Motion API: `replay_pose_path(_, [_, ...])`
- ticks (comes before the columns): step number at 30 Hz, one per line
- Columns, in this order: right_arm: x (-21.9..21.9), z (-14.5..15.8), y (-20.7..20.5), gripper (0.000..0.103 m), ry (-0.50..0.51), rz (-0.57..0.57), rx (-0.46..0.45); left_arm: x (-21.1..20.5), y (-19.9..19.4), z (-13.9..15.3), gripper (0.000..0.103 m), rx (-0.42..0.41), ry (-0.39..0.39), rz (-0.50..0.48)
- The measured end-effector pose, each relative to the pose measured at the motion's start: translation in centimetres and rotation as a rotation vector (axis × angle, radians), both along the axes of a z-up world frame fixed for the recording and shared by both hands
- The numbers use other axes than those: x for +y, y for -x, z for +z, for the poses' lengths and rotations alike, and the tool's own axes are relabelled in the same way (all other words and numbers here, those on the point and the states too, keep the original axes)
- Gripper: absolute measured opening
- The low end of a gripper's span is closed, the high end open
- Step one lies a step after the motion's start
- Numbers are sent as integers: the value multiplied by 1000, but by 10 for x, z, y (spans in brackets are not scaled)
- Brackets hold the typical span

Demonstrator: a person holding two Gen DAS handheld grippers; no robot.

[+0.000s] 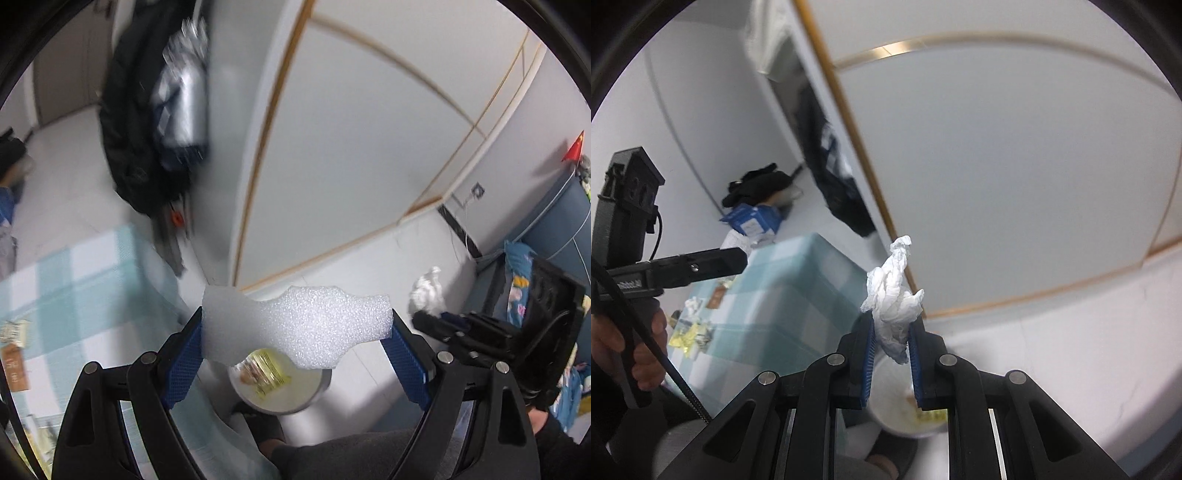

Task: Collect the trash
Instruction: 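Carry the foam and tissue in both tools over the grey trash bin, then open both tools to drop the foam and tissue into the bin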

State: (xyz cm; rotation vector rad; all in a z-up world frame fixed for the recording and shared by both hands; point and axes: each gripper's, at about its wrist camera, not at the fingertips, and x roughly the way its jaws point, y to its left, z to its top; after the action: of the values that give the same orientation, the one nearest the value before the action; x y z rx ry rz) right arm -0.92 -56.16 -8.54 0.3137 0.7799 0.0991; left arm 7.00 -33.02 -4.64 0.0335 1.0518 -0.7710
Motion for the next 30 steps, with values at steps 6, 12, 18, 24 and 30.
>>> replay_pose_path(6, [-15,-59,-14,16,-53,-28,121,-27,-11,-49,87,177,-44,-36])
replay_pose_path(12, [-17,-112,-20,16,-119,-35,225,-52,-20,-93,87,313,-95,-79])
replay_pose_path(18, [-13,-157,-22,16,-188,-32,322,-61,-34,-129,87,470,-115,-59])
replay_pose_path(24, [-7,-191,-25,18,-258,-35,402,-68,-40,-154,87,577,-135,-48])
replay_pose_path(30, [-4,-210,-29,19,-293,-48,450,-67,-48,-177,87,686,-123,-10])
